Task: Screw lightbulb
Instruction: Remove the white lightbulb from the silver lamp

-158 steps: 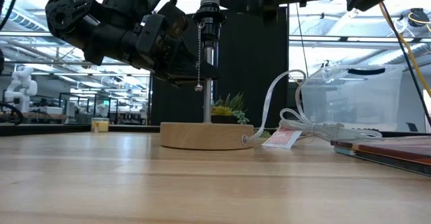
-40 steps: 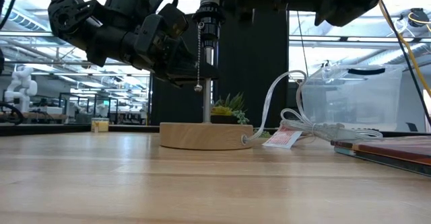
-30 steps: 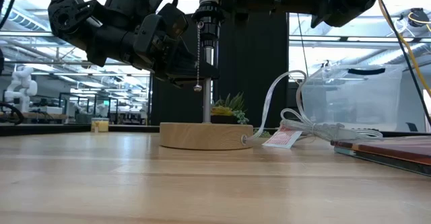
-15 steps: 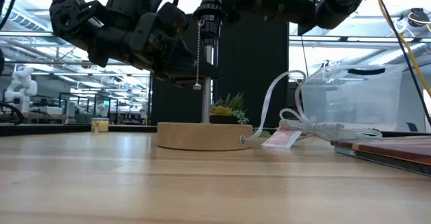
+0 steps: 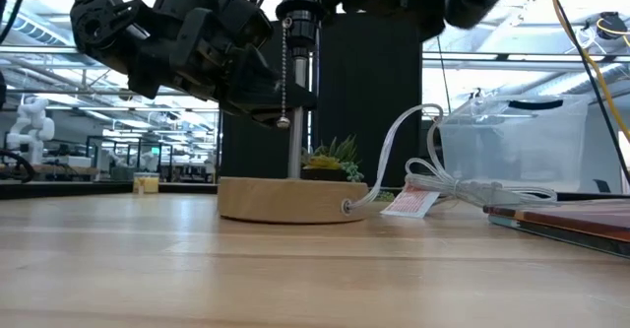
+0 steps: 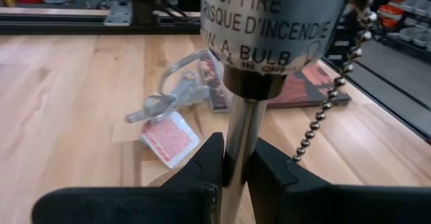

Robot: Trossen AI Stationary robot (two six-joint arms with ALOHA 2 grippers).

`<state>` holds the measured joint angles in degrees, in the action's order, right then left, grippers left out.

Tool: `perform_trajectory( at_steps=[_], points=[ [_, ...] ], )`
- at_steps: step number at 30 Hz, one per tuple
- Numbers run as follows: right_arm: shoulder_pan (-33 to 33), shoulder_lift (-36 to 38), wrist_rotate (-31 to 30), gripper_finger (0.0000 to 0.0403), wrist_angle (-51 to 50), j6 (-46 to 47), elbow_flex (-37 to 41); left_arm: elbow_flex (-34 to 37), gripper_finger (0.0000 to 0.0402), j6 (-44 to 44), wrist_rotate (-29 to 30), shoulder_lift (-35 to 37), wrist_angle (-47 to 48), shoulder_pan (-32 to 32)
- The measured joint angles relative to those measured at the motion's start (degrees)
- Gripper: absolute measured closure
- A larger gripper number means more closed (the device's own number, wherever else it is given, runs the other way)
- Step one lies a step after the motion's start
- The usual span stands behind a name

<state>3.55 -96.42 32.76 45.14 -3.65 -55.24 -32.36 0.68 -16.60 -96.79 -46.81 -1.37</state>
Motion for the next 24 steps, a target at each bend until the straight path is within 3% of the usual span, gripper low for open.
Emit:
perform_trajectory(
  at_steps=[10,17,24],
  points=[
    [-1.86,0.0,1.64,0.0246,-18.75,-7.42,-8.67,0.04,0.0356,-1.48,-3.45,0.02,0.0,-0.14],
    [-1.96,0.0,3.21,0.0238,-19.66,-7.77,-9.04,0.02,0.0356,-1.66,-3.33,0.01,0.02,-0.63],
    [-3.07,0.11,0.61,0.0194,-18.4,-6.98,-9.09,0.03,0.0356,-1.72,-2.9,0.02,0.02,-0.68]
  ],
)
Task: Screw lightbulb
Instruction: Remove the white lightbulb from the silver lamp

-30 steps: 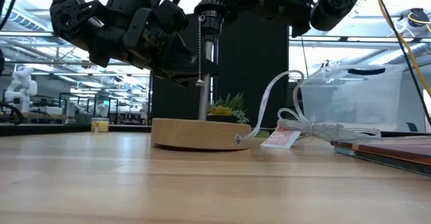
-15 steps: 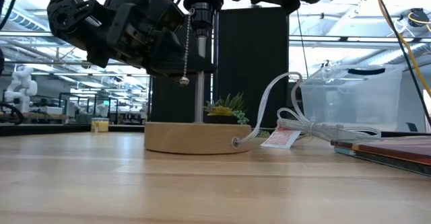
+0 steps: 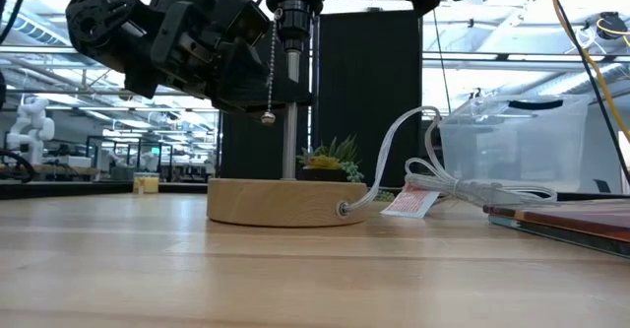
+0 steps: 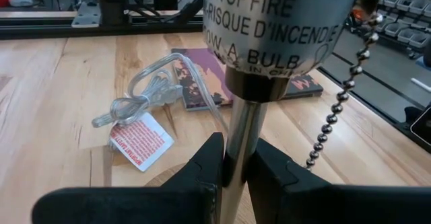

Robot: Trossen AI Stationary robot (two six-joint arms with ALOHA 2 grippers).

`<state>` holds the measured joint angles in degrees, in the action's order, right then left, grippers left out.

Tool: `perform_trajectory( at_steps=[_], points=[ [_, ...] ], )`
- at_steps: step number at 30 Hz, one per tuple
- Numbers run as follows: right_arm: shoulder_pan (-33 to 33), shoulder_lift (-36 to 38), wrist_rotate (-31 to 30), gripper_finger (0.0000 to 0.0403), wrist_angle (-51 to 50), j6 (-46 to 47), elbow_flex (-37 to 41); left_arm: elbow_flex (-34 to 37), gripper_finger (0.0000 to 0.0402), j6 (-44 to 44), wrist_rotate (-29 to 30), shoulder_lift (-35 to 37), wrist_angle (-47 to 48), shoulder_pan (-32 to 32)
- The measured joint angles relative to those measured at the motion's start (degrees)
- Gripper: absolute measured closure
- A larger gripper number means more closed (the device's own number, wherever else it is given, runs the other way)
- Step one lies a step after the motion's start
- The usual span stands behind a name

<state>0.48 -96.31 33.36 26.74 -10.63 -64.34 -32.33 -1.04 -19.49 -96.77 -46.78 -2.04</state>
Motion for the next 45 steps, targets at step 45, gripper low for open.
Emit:
perform_trajectory(
  at_steps=[45],
  points=[
    [2.18,9.92,-21.61,0.009,-25.95,4.05,0.69,0.01,0.0356,3.64,21.39,-0.04,-1.09,0.15]
  ],
)
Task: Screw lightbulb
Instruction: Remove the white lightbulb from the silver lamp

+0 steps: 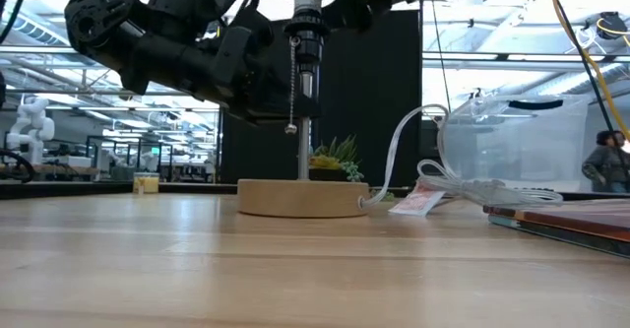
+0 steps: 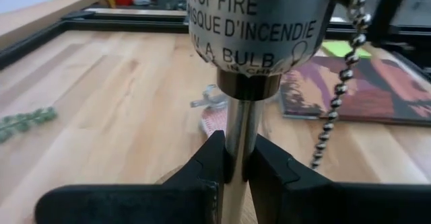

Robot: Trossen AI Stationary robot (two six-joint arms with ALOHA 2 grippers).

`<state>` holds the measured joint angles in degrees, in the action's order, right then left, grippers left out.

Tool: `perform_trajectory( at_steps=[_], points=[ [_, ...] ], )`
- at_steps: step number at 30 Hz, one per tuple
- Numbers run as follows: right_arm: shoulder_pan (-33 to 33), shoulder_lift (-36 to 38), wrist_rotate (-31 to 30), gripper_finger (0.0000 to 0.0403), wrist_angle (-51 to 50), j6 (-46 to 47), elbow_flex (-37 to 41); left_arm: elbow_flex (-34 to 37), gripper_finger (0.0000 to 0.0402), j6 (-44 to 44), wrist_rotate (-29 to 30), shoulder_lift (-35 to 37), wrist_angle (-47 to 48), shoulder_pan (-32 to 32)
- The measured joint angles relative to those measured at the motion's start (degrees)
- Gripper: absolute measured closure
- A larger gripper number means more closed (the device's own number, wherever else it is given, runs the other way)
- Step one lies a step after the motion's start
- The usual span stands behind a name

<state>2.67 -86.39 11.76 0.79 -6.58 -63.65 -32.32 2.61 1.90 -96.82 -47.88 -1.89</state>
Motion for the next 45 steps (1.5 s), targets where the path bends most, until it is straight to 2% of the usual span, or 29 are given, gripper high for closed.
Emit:
perform_trajectory(
  at_steps=[2,6,9,21,31,45],
  points=[
    [-0.54,0.0,-2.68,0.009,1.28,1.52,1.0,0.0,0.0356,0.13,1.45,0.0,-0.04,0.01],
    [-3.28,-0.02,-15.51,0.009,2.77,3.62,2.35,0.0,0.0356,0.76,4.27,0.0,-0.07,0.0],
    [-6.01,-0.09,-21.61,0.009,7.23,3.95,4.68,0.0,0.0356,1.16,5.79,0.0,-0.09,0.06],
    [-10.62,-1.6,-38.48,0.009,28.07,6.44,10.46,0.0,0.0356,3.27,7.49,0.0,-0.14,1.55],
    [-10.5,-6.48,-38.93,0.0102,37.97,4.71,10.48,0.0,0.0356,4.41,7.55,0.0,-0.15,1.54],
    [-9.2,-6.19,-38.64,0.022,40.68,-1.58,10.48,-0.02,0.0356,4.4,6.66,0.02,0.17,1.55]
  ],
)
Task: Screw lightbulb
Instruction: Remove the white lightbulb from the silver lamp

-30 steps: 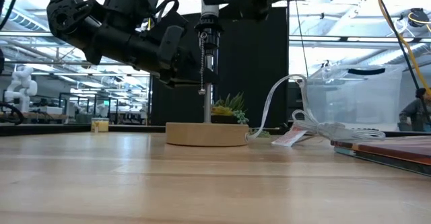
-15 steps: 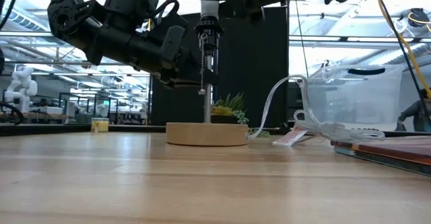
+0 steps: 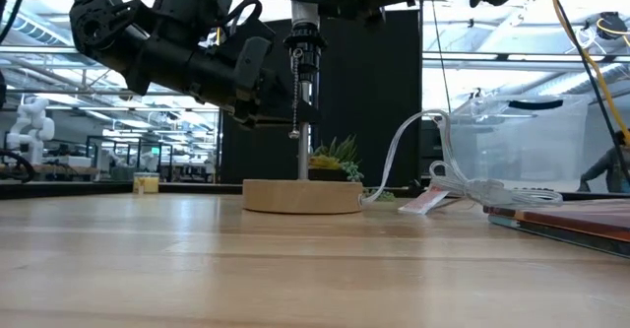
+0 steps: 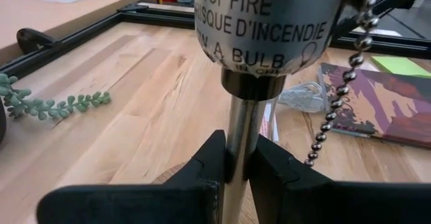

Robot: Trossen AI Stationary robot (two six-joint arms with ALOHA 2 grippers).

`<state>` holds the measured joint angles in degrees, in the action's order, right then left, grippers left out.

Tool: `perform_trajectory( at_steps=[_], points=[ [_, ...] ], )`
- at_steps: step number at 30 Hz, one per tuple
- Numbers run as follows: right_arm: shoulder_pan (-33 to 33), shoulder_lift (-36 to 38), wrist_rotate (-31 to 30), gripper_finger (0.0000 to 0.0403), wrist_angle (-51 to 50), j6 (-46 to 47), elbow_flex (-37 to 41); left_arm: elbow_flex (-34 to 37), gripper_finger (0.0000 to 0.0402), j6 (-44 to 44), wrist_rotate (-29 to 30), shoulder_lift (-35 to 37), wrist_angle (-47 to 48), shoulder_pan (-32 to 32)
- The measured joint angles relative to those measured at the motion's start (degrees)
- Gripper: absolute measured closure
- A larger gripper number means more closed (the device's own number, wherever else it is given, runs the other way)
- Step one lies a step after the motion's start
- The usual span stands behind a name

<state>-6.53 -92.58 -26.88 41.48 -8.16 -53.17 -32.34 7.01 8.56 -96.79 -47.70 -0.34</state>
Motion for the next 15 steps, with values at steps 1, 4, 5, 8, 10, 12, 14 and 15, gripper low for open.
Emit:
perform_trajectory(
  at_steps=[1,4,5,8,10,12,14,15],
  points=[
    [0.03,0.0,0.26,0.0226,-0.07,-0.17,0.0,0.0,0.0356,0.02,0.0,0.02,0.19,0.0],
    [0.05,0.0,0.47,0.0235,-0.29,-0.88,0.0,-0.04,0.0356,-0.06,-1.1,0.07,0.7,0.01],
    [0.05,0.01,0.62,0.0235,-0.45,-1.12,0.0,-0.04,0.0356,-0.17,-2.12,0.07,0.76,0.05],
    [0.1,0.11,1.79,0.0233,-0.84,-2.16,0.0,-0.04,0.0356,-0.38,-3.34,0.11,0.92,0.07],
    [0.27,0.17,3.15,0.0233,-1.11,-2.59,0.0,-0.02,0.0356,-0.39,-4.05,0.11,1.01,0.07],
    [0.54,0.24,4.71,0.0233,-1.48,-2.87,0.0,-0.02,0.0356,-0.42,-4.41,0.11,0.99,0.07],
    [0.97,0.49,6.72,0.0233,-2.24,-3.1,-0.02,-0.02,0.0356,-0.47,-5.34,0.11,1.01,0.07],
    [1.25,0.72,8.01,0.0233,-2.87,-3.15,-0.04,-0.02,0.0356,-0.85,-6.51,0.11,1.02,0.08]
  ],
)
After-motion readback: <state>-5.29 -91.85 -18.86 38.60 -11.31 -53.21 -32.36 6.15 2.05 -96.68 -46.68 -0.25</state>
